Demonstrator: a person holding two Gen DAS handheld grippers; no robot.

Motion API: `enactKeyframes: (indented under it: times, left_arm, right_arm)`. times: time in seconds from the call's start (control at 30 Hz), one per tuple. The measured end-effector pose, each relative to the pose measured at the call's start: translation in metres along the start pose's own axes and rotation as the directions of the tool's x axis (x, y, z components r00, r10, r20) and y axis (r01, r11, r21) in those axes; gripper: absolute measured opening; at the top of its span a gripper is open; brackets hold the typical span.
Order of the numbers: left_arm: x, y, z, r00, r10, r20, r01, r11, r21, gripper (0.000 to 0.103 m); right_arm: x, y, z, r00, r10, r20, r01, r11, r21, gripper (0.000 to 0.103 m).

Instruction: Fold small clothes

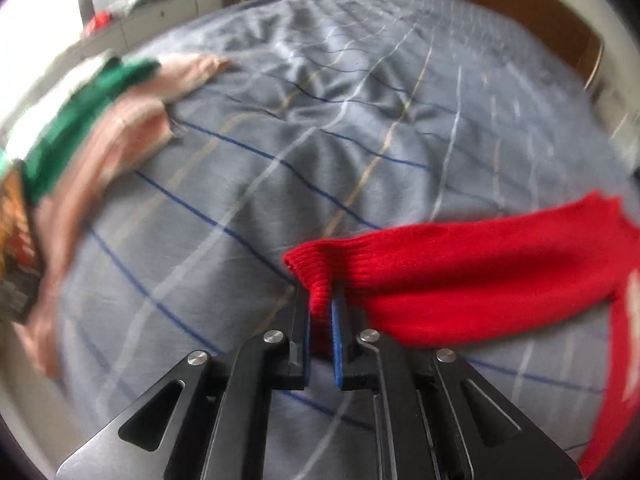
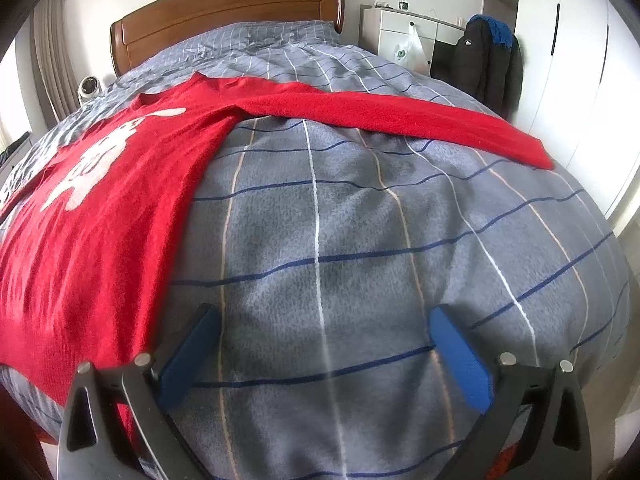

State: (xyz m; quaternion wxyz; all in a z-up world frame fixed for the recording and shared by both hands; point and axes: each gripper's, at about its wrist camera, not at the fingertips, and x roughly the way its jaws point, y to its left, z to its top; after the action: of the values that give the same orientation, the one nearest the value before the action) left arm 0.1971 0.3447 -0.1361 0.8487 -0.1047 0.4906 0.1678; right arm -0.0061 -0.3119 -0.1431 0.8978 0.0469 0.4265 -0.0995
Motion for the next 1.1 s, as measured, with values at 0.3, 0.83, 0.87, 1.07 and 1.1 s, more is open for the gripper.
enactKeyframes:
  times: [0.3, 0.83, 0.87, 1.07, 1.1]
  left_arm:
    - [0.015, -0.006, 0.002, 0.995, 0.102, -0.01, -0.102, 0.994, 0.036, 0.006]
    - [-0.092, -0.138, -0.099, 0.973, -0.209, 0.097, 0.178, 0.95, 0.257, 0.096]
    - [-0.085, -0.146, -0.101, 0.974, -0.208, 0.092, 0.177, 0.947, 0.269, 0.096]
    - [-0.043, -0.145, -0.11, 0.977, -0.201, 0.076, 0.181, 0.96, 0.212, 0.1]
    - [-0.041, -0.143, -0.113, 0.972, -0.21, 0.104, 0.185, 0.96, 0.21, 0.101]
  right_arm:
    - [0.0, 0.0, 0.0, 1.0, 0.005, 0.0, -0.005, 1.0, 0.001, 0.103]
    - [-0.005, -0.015, 0.003, 0.998, 0.049, 0.036, -0.052, 0.996, 0.075, 0.103]
    - [-0.004, -0.015, 0.003, 0.998, 0.047, 0.031, -0.049, 0.996, 0.073, 0.103]
    - [-0.002, -0.01, 0.001, 1.0, 0.025, 0.016, -0.026, 0.999, 0.039, 0.103]
    - [-0.002, -0.011, 0.001, 0.999, 0.027, 0.016, -0.028, 0.999, 0.041, 0.103]
